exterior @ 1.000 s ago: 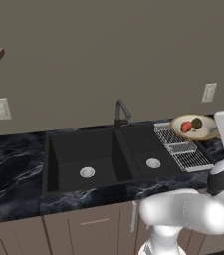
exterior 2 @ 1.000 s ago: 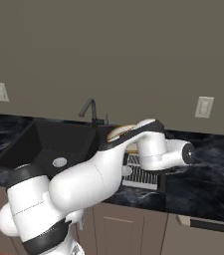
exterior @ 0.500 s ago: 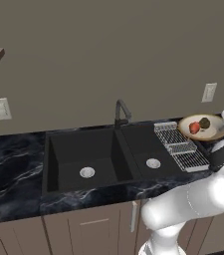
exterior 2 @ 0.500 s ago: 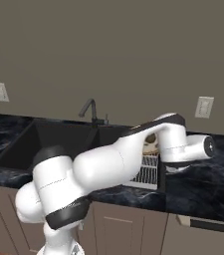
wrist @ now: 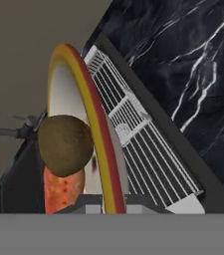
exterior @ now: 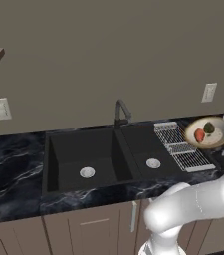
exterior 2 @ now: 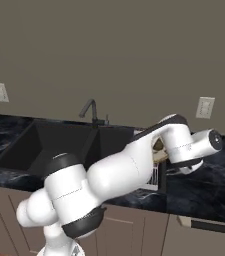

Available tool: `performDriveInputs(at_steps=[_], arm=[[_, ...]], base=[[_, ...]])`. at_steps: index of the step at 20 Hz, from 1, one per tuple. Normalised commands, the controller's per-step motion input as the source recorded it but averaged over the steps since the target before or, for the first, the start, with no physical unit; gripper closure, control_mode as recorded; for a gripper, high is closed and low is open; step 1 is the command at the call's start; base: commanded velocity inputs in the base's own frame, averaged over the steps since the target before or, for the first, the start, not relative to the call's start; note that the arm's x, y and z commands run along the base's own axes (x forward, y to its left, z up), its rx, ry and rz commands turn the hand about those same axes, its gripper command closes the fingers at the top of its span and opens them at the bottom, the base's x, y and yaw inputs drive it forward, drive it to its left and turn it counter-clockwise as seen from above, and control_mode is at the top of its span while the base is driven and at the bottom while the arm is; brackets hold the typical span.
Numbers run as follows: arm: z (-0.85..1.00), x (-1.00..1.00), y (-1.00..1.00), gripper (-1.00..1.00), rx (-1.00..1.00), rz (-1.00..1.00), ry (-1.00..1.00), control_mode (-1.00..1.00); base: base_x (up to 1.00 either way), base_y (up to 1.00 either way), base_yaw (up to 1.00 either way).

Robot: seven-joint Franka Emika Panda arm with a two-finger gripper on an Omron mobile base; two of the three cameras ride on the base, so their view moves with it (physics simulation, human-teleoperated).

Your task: Dump the kiwi and sweet potato from the bowl so the bowl can be washed. Place the bowl in the sink after clearing the leftovers.

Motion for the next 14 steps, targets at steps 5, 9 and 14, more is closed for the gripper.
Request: performDriveInputs(at_steps=[5,9,14], arm=[[-0.26,0.07,-0.05,1.00,-0.30,0.02,0.02,-1.00],[-0.17,0.01,0.03,1.00,-0.28,0.00,0.09,-1.00],[-0.14,0.00,0.14,1.00,-0.27,0.00,0.08,-1.00]], base=[[0.00,0.00,0.00],[0.00,0.00,0.00],[0.00,0.00,0.00]])
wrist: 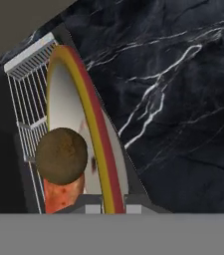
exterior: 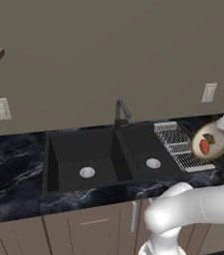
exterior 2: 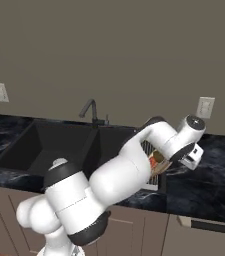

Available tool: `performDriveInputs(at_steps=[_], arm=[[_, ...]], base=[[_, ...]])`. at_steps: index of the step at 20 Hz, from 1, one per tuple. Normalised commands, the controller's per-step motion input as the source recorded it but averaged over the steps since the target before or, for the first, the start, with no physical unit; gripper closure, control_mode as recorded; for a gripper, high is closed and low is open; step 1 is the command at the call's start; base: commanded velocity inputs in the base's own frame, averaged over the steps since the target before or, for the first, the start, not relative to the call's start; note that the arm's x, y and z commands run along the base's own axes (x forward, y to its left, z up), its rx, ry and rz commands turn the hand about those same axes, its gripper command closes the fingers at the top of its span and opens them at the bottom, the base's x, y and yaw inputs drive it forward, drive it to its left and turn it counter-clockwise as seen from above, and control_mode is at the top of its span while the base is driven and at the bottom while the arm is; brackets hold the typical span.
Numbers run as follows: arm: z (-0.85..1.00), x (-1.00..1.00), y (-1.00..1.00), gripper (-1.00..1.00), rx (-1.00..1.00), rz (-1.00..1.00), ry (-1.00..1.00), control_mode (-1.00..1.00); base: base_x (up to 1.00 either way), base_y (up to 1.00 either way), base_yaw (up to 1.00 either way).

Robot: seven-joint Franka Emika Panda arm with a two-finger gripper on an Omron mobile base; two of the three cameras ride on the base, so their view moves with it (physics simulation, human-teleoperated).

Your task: Dump the kiwi and sweet potato from the bowl so the bowl can be washed. Place the bowl in the sink after clearing the leftovers.

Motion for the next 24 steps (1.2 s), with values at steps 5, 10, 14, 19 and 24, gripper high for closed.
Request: performDriveInputs(at_steps=[5,10,14,19,24], arm=[[-0.09,0.00,0.37,1.00,-0.26,0.00,0.05,-1.00],[-0.10,0.00,0.37,1.00,-0.20,0.00,0.07,-1.00],[-0.19,0.00,0.19,1.00,-0.28,0.01,0.08,-1.00],[-0.12,0.00,0.25,1.00,-0.26,0.00,0.08,-1.00],[0.00,0.01,0.35,1.00,-0.11,0.00,0.03,-1.00]], base=[[0.00,0.00,0.00],[0.00,0.00,0.00],[0.00,0.00,0.00],[0.00,0.00,0.00],[0.00,0.00,0.00]])
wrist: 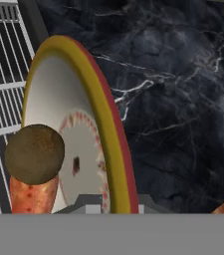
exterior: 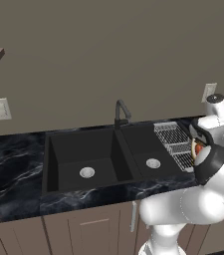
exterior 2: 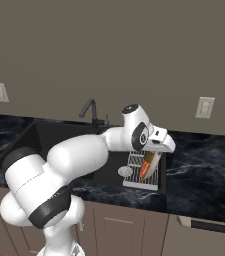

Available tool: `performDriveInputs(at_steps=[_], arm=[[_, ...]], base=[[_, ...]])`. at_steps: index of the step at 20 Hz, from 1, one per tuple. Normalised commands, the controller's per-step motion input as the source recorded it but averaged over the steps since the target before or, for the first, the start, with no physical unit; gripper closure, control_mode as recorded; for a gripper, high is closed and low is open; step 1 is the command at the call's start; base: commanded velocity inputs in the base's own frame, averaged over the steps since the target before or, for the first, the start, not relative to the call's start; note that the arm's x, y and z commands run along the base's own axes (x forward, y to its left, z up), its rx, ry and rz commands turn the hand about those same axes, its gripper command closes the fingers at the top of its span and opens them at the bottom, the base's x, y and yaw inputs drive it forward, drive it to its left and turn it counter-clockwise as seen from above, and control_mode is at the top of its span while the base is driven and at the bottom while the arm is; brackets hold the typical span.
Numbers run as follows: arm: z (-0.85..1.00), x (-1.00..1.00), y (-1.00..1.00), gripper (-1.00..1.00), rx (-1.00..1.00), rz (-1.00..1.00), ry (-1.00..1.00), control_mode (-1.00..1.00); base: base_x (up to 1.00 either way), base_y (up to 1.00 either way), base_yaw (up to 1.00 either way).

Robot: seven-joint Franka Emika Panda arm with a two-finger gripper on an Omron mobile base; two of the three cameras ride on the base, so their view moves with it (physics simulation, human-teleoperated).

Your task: Dump the kiwi and sweet potato from the bowl so the bowl can be washed. Place the bowl in the sink after clearing the leftovers.

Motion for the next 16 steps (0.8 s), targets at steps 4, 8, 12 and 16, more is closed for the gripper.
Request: performDriveInputs(at_steps=[4,8,12,16], arm=[[0.00,-0.09,0.17,1.00,-0.01,0.03,0.00,-1.00],[0.00,-0.03,0.00,1.00,0.00,0.01,0.00,-1.00],[0.00,-0.05,-0.01,1.00,-0.02,0.03,0.00,-1.00],[0.00,-0.03,-0.22,1.00,0.01,-0.01,-0.01,-1.00]], base=[[0.00,0.00,0.00],[0.00,0.00,0.00],[0.00,0.00,0.00],[0.00,0.00,0.00]])
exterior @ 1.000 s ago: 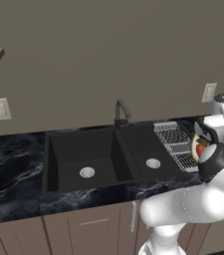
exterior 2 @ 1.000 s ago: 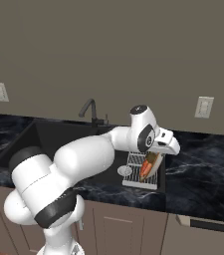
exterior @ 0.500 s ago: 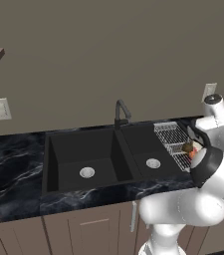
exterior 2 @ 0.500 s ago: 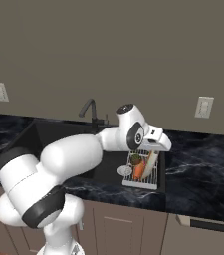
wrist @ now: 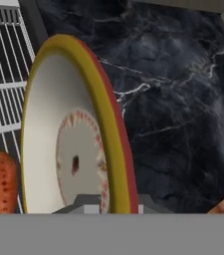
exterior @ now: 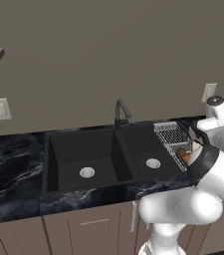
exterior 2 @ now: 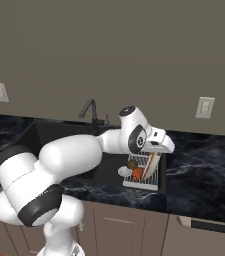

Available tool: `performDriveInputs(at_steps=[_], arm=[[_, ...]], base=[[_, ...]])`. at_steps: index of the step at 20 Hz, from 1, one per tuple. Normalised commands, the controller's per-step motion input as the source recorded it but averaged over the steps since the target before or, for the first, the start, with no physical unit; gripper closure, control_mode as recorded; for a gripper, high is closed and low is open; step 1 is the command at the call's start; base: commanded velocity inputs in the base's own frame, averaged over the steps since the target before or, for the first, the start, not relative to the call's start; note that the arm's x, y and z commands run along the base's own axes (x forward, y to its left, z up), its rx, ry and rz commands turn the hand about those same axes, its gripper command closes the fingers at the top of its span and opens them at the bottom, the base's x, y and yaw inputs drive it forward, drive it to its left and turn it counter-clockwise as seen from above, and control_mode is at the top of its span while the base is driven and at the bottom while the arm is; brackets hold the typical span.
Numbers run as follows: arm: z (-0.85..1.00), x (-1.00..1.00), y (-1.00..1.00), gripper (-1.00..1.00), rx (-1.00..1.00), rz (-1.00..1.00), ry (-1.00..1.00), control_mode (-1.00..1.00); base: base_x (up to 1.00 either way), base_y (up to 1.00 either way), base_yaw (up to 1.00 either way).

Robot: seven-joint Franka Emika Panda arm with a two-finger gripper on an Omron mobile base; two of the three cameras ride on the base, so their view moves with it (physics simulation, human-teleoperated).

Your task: Dump the kiwi and sweet potato from the bowl so the bowl can be washed. Place the bowl in the sink after clearing the leftovers.

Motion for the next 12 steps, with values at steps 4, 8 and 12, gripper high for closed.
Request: performDriveInputs(at_steps=[4,8,12], arm=[[0.17,-0.04,-0.43,1.00,0.16,-0.10,-0.09,-1.00],[0.56,-0.12,-0.48,1.00,0.22,-0.11,-0.09,-1.00],[0.74,-0.17,-0.20,1.00,0.32,-0.03,-0.04,-1.00]], base=[[0.00,0.00,0.00],[0.00,0.00,0.00],[0.00,0.00,0.00]])
